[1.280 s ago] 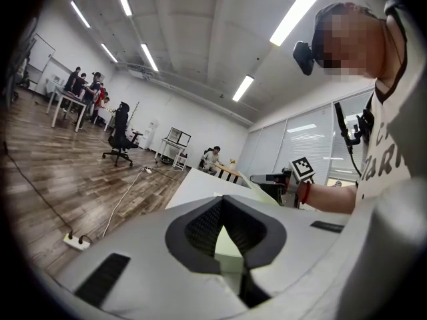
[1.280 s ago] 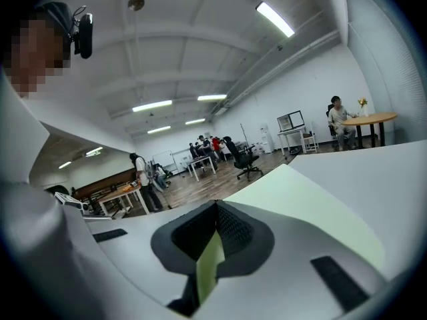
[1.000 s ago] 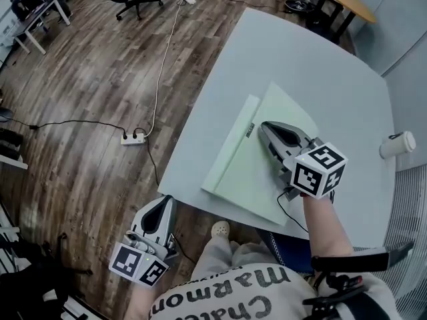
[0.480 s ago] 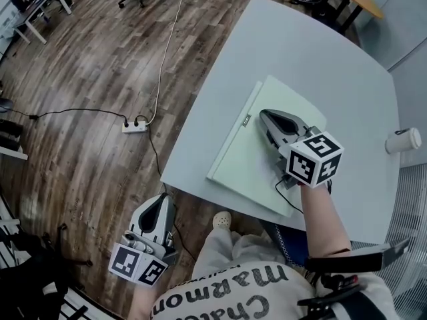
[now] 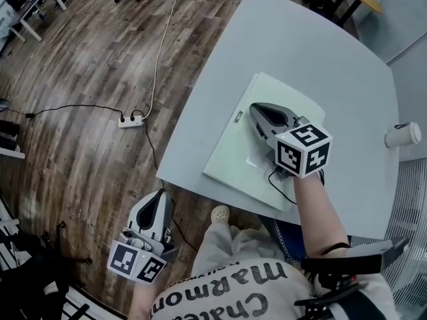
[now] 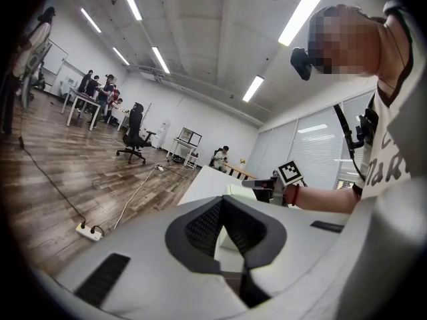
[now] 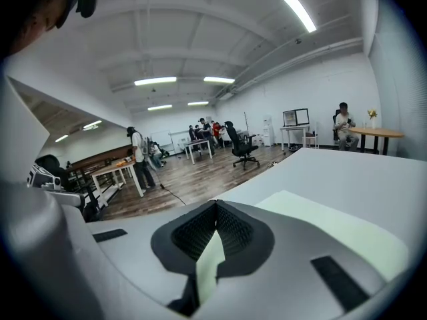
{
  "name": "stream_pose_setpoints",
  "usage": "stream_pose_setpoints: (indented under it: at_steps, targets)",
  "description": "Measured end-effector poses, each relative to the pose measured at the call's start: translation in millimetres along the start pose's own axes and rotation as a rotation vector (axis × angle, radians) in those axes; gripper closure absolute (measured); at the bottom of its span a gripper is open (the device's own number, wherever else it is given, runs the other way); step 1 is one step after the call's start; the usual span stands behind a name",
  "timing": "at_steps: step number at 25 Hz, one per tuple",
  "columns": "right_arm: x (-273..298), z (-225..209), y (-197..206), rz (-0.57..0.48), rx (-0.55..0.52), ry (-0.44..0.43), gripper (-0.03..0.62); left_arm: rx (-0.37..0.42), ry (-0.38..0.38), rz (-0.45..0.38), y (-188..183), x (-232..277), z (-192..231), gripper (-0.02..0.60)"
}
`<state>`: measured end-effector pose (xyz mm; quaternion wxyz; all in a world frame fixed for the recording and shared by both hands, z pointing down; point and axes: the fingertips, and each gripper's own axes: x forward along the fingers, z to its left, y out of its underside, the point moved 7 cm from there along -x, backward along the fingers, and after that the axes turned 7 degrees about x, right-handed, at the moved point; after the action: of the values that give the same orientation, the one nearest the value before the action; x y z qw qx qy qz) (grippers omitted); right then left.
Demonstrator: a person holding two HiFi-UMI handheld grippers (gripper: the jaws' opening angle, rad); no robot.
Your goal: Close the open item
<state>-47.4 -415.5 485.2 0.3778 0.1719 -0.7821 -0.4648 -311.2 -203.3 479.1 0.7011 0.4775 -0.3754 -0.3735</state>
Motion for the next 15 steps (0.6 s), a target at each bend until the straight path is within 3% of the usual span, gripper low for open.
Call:
stream_pose_setpoints:
  at_steps: [15]
  targets:
    - [21, 4, 13, 0.178, -0.166, 0.076, 0.598, -0.002, 0.008, -0.008, -4, 2, -8, 0.586]
